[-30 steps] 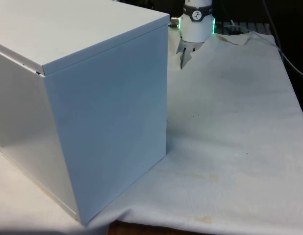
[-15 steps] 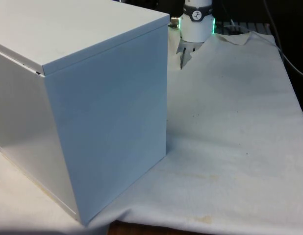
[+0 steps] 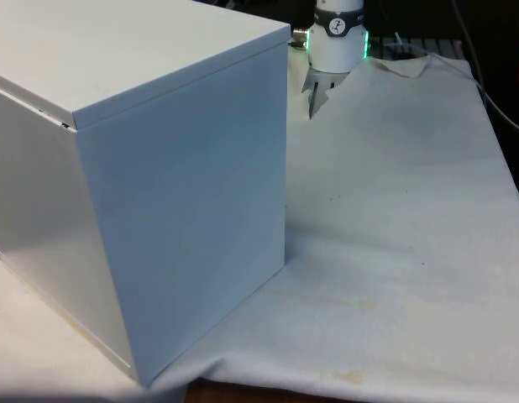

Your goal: Open the drawer, then close it.

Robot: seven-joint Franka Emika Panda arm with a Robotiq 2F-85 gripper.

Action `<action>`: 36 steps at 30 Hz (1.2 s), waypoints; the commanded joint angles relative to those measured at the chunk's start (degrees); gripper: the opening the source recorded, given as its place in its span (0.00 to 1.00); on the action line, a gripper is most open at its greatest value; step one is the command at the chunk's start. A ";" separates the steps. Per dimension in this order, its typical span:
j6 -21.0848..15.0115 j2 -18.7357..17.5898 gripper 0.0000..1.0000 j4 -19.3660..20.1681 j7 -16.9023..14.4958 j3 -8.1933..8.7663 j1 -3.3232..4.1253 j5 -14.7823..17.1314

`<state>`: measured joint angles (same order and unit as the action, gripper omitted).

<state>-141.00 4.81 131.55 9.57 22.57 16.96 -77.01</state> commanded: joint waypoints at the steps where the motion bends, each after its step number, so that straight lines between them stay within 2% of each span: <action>1: 0.40 0.97 0.00 0.69 0.29 -0.17 0.00 -0.57; 6: 0.80 2.69 0.00 2.23 0.23 -0.29 0.00 -0.57; 7: 0.40 2.06 0.00 1.78 0.00 -0.17 0.00 0.00; 14: 1.43 5.90 0.00 4.81 0.17 -0.69 0.06 -0.40; 24: 2.58 9.45 0.00 7.62 0.23 -1.49 0.06 -0.23; 25: 1.95 8.94 0.00 7.33 0.00 -1.26 0.06 0.00; 36: 3.67 13.35 0.00 10.49 1.95 -2.41 0.06 0.06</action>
<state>-137.85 17.53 141.64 11.34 20.40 17.02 -77.01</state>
